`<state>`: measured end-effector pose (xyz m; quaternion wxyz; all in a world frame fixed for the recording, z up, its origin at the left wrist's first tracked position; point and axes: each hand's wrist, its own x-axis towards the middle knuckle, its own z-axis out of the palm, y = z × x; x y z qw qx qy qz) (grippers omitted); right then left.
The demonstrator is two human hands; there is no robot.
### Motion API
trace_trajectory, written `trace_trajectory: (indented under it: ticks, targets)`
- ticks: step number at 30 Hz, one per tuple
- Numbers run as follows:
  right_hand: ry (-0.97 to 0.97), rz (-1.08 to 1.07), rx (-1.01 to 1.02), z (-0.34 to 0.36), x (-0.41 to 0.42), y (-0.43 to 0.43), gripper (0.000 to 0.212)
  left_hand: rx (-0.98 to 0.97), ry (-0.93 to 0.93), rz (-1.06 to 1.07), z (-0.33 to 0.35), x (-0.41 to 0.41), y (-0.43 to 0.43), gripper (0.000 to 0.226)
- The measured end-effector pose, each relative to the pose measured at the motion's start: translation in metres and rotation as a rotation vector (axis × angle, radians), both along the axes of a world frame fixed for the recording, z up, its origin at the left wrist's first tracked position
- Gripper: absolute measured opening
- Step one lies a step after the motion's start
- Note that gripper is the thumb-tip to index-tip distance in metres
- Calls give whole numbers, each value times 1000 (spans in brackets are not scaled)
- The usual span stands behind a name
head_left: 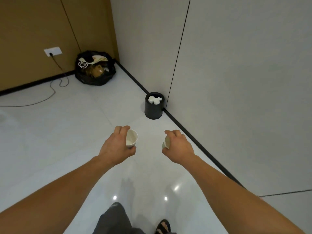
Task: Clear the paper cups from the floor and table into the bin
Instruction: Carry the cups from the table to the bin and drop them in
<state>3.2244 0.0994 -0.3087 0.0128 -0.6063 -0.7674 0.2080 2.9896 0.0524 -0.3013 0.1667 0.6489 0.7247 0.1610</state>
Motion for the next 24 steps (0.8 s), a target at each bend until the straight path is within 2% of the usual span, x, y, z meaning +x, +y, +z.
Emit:
trace_trajectory:
  ticks: [5, 10, 14, 24]
  targets:
    - [-49, 27, -3, -8, -31, 86, 72, -17, -25, 36, -17, -38, 84, 82]
    - [-80, -50, -27, -6, -59, 169, 73, -12, -29, -60, -15, -67, 193, 82]
    - [-55, -140, 14, -3, -77, 230, 72, 30, -34, -192, -7, -73, 274, 78]
    - [-46, -143, 1, -22, -95, 399, 71, 28, -42, -260, -25, -73, 461, 79]
